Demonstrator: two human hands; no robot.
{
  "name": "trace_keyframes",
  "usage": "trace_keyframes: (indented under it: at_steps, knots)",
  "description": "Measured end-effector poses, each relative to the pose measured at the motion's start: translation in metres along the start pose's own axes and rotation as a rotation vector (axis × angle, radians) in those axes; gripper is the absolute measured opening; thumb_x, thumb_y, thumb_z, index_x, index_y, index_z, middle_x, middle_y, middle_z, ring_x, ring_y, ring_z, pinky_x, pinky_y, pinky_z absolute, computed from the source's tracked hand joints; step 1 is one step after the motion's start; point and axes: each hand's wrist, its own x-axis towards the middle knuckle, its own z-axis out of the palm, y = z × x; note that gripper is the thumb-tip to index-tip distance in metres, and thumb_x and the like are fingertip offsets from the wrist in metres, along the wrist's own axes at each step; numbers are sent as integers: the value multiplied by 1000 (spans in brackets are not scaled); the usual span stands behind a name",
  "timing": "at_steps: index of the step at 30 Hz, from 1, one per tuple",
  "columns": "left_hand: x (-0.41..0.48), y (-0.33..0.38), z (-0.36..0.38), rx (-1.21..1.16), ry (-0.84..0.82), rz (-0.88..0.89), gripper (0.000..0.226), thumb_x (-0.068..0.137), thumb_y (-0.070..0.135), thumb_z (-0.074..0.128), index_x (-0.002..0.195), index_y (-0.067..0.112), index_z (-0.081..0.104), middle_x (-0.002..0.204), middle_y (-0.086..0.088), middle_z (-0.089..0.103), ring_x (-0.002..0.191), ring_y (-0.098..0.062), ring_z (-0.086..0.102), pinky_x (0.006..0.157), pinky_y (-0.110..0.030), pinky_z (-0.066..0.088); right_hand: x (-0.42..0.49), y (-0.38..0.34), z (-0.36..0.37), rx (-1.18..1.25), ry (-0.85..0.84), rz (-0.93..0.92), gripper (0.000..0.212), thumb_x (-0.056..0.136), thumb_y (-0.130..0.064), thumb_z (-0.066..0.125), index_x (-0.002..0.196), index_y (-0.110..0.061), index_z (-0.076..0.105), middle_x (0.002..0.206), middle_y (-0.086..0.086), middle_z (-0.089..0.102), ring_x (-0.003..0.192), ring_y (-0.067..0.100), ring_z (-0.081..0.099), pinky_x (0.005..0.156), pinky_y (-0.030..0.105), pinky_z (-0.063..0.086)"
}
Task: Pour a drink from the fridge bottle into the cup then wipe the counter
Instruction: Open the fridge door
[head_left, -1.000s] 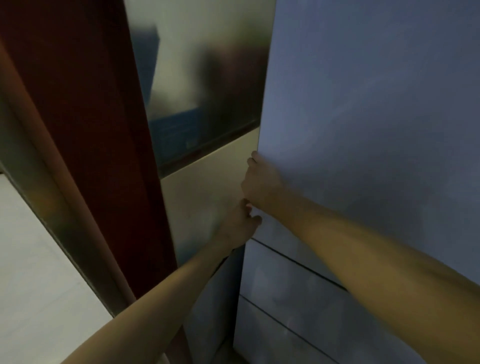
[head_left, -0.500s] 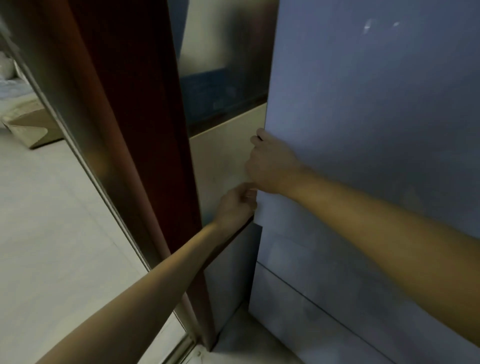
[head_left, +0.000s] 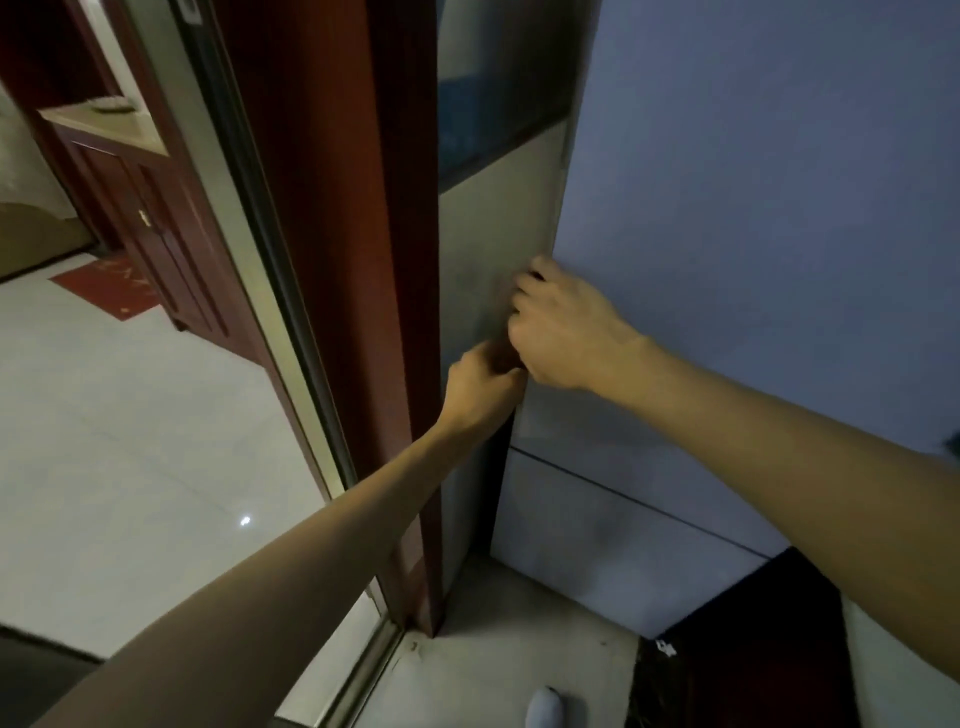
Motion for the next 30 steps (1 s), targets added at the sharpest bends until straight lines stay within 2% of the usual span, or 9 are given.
trace_keyframes:
  at_steps: [4, 7, 10, 14, 18, 22, 25, 27, 30]
  knots:
    - [-35, -1, -6, -35, -68, -24, 21, 71, 17, 58, 86, 20, 71, 80, 2, 75, 80, -19, 72, 79, -47, 60, -31, -22, -20, 30, 17, 29, 30, 94, -29, 45, 93, -14, 72, 101, 5, 66, 104, 24, 50, 105, 40, 30]
    - [-56, 2, -7, -80, -82, -18, 20, 81, 4, 56, 93, 10, 71, 85, -5, 75, 78, -20, 74, 78, -45, 61, -56, -34, -31, 66, 58, 29, 32, 95, -28, 44, 93, -14, 73, 98, 4, 66, 101, 23, 50, 101, 38, 31]
    - [-82, 10, -5, -118, -95, -22, 19, 85, -3, 53, 89, 10, 67, 86, -11, 74, 79, -26, 74, 77, -43, 62, -81, -44, -42, 71, 96, 24, 31, 95, -28, 47, 92, -13, 74, 97, 5, 67, 100, 24, 53, 99, 39, 33]
    - [-122, 15, 3, -113, -107, 1, 18, 88, -2, 52, 94, 8, 65, 84, -10, 72, 79, -25, 73, 73, -41, 63, -118, -56, -56, 59, 138, 35, 23, 87, -33, 62, 80, -14, 75, 85, 4, 69, 92, 23, 59, 95, 40, 40]
    - [-163, 28, 14, -101, -129, 31, 19, 90, -1, 52, 87, 10, 67, 77, -9, 73, 74, -26, 73, 68, -43, 63, -158, -70, -72, 46, 137, 52, 24, 86, -33, 62, 77, -14, 74, 81, 4, 69, 89, 24, 59, 92, 40, 33]
    - [-198, 46, 22, -99, -249, 32, 20, 94, 2, 52, 85, 11, 68, 81, -12, 72, 71, -33, 72, 64, -45, 62, -198, -81, -88, 10, 122, 40, 26, 90, -29, 53, 77, -14, 70, 77, 5, 68, 77, 24, 55, 84, 41, 39]
    - [-221, 55, 29, -100, -370, -11, 15, 95, 2, 53, 91, 9, 66, 88, -11, 69, 72, -36, 72, 62, -44, 61, -224, -81, -101, 45, 155, 49, 23, 88, -25, 56, 70, -14, 64, 68, 5, 60, 63, 21, 44, 71, 37, 39]
    - [-233, 59, 33, -84, -452, -32, 14, 96, 3, 53, 96, 10, 65, 94, -10, 68, 76, -37, 72, 63, -42, 62, -237, -81, -109, 92, 151, 78, 24, 90, -23, 49, 71, -14, 63, 69, 5, 57, 64, 20, 44, 65, 35, 37]
    - [-249, 65, 39, -49, -556, -36, 15, 94, 2, 55, 105, 2, 65, 99, -13, 70, 71, -30, 71, 62, -40, 62, -253, -81, -118, 148, 114, 147, 29, 88, -16, 39, 75, -11, 64, 75, 8, 60, 69, 24, 50, 65, 37, 43]
